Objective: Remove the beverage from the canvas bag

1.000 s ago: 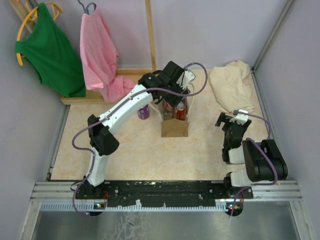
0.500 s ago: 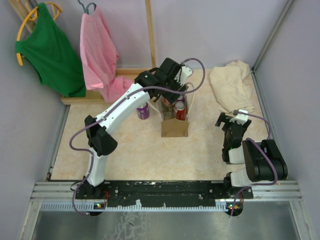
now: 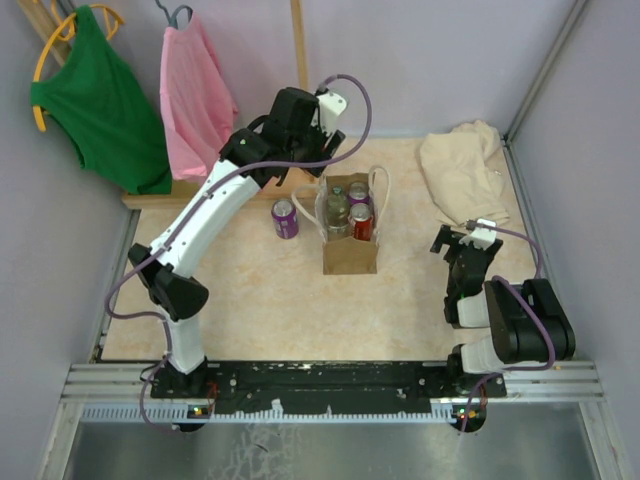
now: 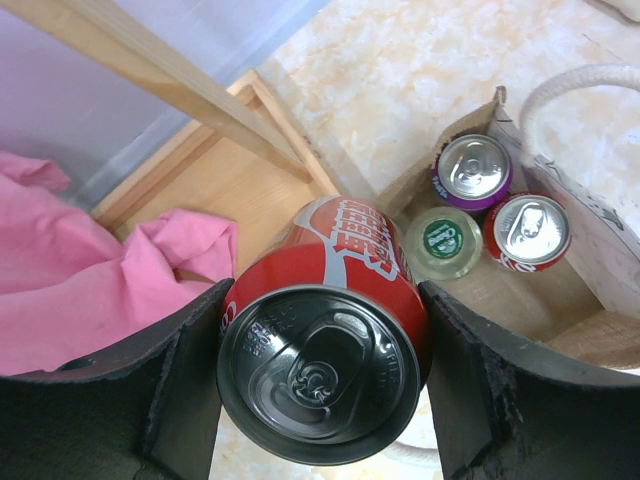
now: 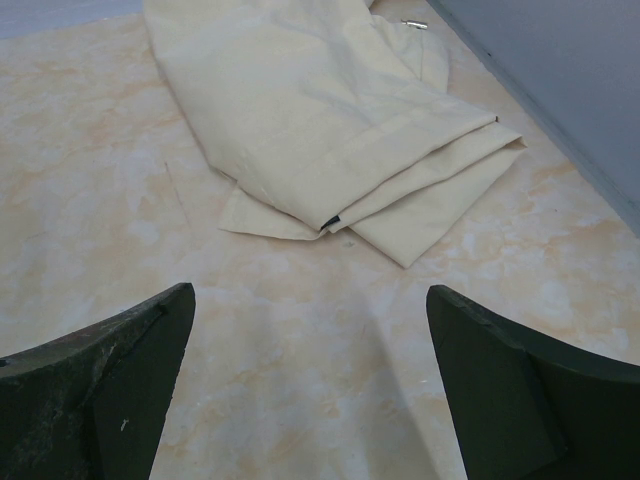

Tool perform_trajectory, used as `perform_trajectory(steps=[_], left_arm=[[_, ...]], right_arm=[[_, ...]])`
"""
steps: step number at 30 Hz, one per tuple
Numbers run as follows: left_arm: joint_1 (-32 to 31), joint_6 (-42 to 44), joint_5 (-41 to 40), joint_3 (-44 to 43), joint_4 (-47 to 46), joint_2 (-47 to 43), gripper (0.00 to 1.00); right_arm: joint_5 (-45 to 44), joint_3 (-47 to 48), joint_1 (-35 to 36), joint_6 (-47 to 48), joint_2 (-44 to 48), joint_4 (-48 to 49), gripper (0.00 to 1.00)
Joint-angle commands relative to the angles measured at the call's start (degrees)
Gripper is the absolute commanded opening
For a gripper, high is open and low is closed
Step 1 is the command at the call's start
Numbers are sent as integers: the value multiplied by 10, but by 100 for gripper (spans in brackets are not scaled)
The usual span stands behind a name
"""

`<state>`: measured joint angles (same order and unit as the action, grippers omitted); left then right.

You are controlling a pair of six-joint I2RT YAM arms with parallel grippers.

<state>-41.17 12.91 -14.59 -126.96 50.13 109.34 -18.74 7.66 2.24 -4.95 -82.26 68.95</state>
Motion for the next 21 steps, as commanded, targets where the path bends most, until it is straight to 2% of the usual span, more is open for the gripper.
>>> perform_trajectory(steps=[1, 10, 21], left_arm=[[23, 3, -21, 16, -51, -47, 0], [136, -31, -9, 137, -81, -111, 0], [202, -96, 22, 349, -154, -142, 0]], right_arm=[[-9, 17, 4, 7, -4, 24, 99], [-10, 17, 4, 7, -3, 24, 99], [-9, 17, 4, 7, -4, 24, 99]])
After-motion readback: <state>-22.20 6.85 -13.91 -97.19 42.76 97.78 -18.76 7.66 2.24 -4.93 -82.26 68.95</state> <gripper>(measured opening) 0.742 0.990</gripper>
